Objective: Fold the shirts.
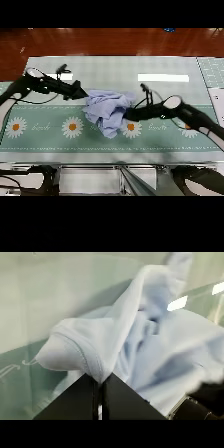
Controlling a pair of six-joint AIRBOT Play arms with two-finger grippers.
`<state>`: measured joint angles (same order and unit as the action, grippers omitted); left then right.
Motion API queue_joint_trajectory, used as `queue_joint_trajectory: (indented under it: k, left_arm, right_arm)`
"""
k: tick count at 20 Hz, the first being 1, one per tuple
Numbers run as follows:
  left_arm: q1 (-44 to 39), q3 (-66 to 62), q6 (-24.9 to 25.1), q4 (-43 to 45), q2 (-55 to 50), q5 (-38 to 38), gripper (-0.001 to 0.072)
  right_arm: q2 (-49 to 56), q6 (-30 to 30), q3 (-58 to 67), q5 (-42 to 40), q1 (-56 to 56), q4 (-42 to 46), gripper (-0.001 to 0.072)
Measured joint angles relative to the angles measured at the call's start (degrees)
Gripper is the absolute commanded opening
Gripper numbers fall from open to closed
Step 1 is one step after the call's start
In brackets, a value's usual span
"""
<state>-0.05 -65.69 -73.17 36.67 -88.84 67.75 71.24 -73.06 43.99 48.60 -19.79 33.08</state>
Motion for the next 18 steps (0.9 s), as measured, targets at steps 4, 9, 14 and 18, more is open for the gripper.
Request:
queue_joint_trajectory:
  k: [4, 9, 14, 18]
  left_arm:
    - [8.33, -5.2, 0.35, -4.2, 11.28, 0.24, 0.002]
    - [17.22, -16.11, 0.52, -10.75, 25.81, -2.16, 0.002]
    - [26.86, -25.22, 0.52, -10.6, 39.39, -3.06, 0.002]
    - [28.81, -27.63, -1.97, -0.92, 49.13, -2.73, 0.002]
  right_arm:
    - [-8.24, -3.45, 15.67, 5.4, 9.46, 7.19, 0.0023]
    - [-15.23, -5.33, 40.89, 15.21, 17.75, 13.05, 0.0023]
    - [-23.32, -8.13, 55.15, 22.03, 19.82, 22.93, 0.0023]
    - [-29.92, -12.63, 57.92, 28.44, 20.17, 34.56, 0.0023]
